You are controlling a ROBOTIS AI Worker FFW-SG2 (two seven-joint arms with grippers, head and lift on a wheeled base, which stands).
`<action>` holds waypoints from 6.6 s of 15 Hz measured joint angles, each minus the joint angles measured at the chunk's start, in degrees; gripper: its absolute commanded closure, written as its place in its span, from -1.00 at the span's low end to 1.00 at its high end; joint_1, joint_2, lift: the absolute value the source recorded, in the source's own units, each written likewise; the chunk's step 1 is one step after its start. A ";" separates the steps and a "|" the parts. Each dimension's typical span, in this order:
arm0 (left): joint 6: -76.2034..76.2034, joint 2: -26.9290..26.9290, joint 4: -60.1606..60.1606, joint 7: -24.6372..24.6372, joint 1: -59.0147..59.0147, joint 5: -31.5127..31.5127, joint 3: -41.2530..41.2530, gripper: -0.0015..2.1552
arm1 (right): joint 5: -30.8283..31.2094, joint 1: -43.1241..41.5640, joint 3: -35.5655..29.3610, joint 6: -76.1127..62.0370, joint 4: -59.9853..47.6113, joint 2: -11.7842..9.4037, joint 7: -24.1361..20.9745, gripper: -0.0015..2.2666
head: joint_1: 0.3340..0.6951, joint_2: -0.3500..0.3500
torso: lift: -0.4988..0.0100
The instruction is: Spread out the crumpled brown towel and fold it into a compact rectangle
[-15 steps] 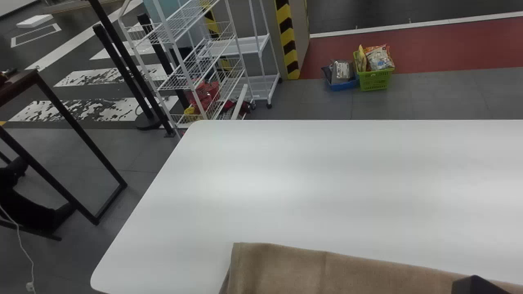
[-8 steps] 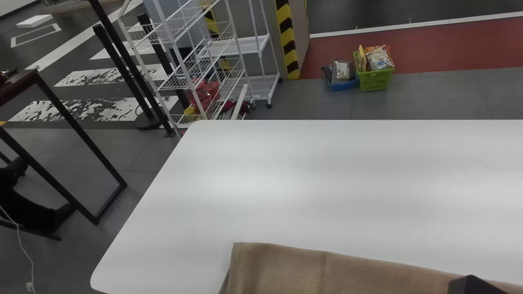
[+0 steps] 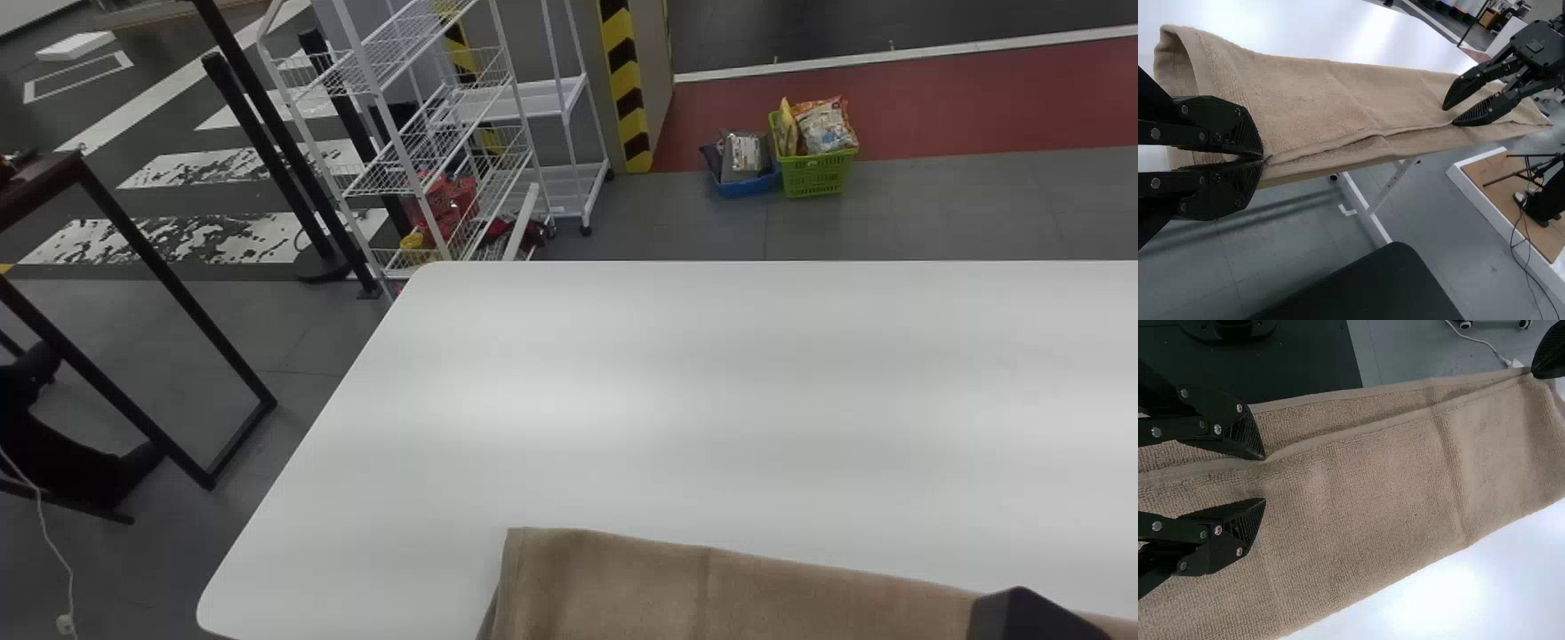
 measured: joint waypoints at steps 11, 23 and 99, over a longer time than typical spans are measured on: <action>-0.17 0.08 0.25 0.00 -0.24 -0.04 -0.02 -0.05 | 2.79 0.15 3.22 1.05 -0.45 -0.81 0.00 -0.32 | 1.00 1.00 | 0.46; -0.19 0.08 0.97 0.01 -0.69 -0.12 -0.04 -0.05 | 3.00 -0.30 3.62 2.24 -0.30 -0.83 0.00 -0.21 | 1.00 1.00 | 0.46; -0.54 0.87 2.55 0.27 -1.84 -0.31 -0.41 -0.05 | -1.75 0.96 -2.38 5.00 -3.53 0.42 0.00 0.16 | 1.00 1.00 | 0.46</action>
